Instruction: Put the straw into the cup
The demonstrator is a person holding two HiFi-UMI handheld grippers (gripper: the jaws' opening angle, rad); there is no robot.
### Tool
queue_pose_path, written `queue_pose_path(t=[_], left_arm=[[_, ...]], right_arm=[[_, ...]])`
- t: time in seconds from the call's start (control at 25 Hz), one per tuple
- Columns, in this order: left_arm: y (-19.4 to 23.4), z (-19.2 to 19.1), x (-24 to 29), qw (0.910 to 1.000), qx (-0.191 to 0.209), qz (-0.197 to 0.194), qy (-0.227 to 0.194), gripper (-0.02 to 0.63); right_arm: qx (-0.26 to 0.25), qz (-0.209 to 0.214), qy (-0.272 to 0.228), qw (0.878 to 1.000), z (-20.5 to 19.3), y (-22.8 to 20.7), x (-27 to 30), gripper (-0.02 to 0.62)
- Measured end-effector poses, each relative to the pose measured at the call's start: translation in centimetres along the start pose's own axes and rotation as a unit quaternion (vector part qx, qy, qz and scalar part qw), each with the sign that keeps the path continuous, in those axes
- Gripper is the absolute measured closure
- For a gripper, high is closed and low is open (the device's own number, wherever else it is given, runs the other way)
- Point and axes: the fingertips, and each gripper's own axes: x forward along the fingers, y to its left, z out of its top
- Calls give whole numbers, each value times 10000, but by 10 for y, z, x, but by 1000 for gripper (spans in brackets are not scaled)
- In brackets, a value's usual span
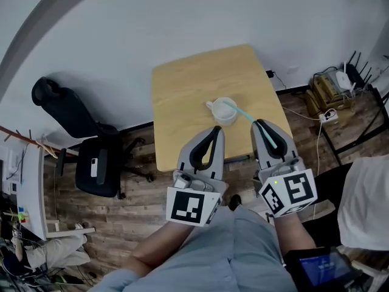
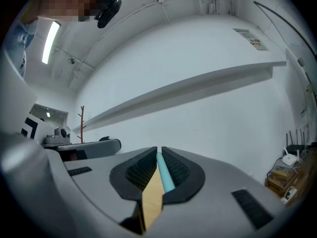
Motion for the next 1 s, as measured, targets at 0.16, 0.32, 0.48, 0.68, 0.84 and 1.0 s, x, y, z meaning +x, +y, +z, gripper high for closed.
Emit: queue_pose_path(t=[0.16, 0.32, 0.48, 0.68, 0.84, 1.0], left_arm=[[13, -4, 7, 9999, -79, 77, 11, 609], [28, -9, 20, 9998, -193, 89, 55, 609], [47, -16, 41, 9993, -339, 93, 87, 609], [68, -41, 61, 9986, -404, -9, 349, 609], [77, -60, 74, 9972, -528, -62, 520, 609], [83, -79, 83, 9954, -688, -99, 658, 609]], right_arm=[[-58, 34, 98, 9999, -3, -2, 15, 569], [-86, -31, 233, 9997, -8, -7, 33, 569], [-138, -132, 417, 9989, -18, -16, 54, 569], [-52, -250, 687, 9973, -41, -28, 76, 569], [75, -304, 915, 9953, -61, -35, 88, 569], [197, -326, 1145, 9927, -83, -40, 99, 569]])
